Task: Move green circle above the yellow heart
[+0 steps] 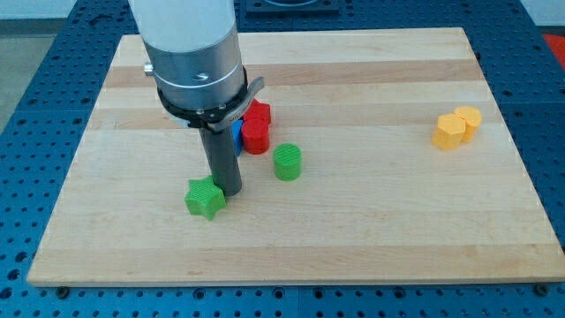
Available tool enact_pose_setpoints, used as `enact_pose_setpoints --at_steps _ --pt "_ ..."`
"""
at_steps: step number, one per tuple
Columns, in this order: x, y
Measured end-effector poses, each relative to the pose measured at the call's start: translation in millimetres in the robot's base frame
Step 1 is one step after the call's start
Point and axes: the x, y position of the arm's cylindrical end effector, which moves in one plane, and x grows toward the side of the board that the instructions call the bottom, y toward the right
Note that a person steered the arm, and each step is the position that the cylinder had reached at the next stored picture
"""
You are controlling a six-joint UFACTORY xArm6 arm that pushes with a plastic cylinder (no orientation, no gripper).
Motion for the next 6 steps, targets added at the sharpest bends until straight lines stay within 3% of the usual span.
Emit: enact_pose_setpoints --at_steps 2,4,6 --pt "-29 55" --pt "-30 128" --pt "-20 138"
